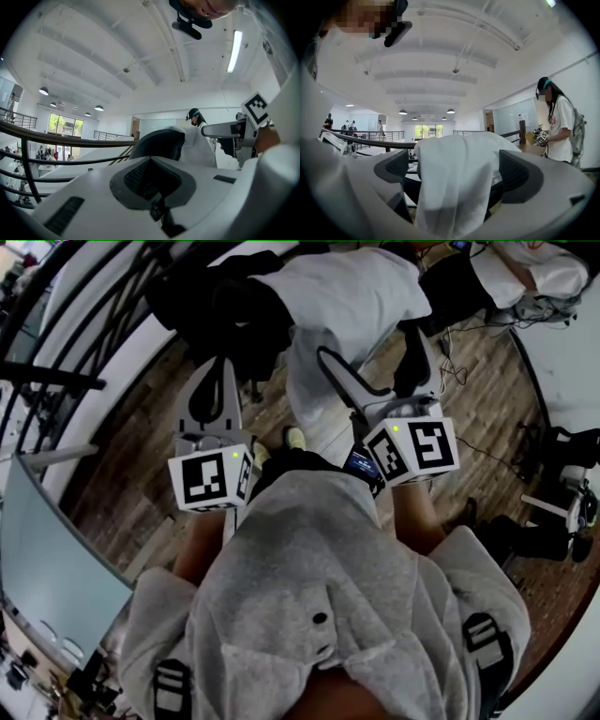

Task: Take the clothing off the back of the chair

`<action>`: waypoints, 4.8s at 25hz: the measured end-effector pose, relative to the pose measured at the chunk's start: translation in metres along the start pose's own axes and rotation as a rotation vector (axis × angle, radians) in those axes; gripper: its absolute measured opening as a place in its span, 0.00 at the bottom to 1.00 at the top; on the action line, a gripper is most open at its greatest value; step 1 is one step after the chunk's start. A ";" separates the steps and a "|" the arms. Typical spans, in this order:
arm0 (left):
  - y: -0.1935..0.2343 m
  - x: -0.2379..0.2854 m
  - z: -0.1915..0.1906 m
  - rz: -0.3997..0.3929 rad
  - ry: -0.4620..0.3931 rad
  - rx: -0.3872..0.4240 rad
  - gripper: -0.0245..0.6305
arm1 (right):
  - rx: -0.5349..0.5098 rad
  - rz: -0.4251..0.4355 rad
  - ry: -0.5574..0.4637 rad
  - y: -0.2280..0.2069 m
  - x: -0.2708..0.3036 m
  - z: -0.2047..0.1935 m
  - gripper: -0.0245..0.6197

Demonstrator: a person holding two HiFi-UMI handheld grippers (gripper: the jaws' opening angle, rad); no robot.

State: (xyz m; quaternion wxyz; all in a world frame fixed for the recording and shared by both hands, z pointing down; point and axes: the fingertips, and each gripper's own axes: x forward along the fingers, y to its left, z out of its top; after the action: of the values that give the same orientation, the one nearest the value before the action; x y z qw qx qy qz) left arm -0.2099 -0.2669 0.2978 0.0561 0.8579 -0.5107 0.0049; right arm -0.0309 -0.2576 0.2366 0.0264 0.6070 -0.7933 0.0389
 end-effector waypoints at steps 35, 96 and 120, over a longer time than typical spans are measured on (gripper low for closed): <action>-0.019 0.017 0.016 0.057 -0.003 0.025 0.05 | -0.024 0.091 0.202 -0.040 0.032 -0.019 0.25; -0.234 0.112 0.045 -0.349 -0.044 0.103 0.05 | 0.059 -0.366 -0.085 -0.240 -0.100 0.022 0.20; -0.298 0.131 0.039 -0.500 -0.037 0.115 0.05 | 0.076 -0.606 -0.098 -0.300 -0.185 0.003 0.20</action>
State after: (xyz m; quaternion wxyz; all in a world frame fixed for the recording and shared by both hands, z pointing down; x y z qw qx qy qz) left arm 0.1119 -0.2453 0.2407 -0.0026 0.9593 -0.2825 0.0041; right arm 0.3074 -0.1580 0.2264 -0.0240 0.8176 -0.5746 0.0296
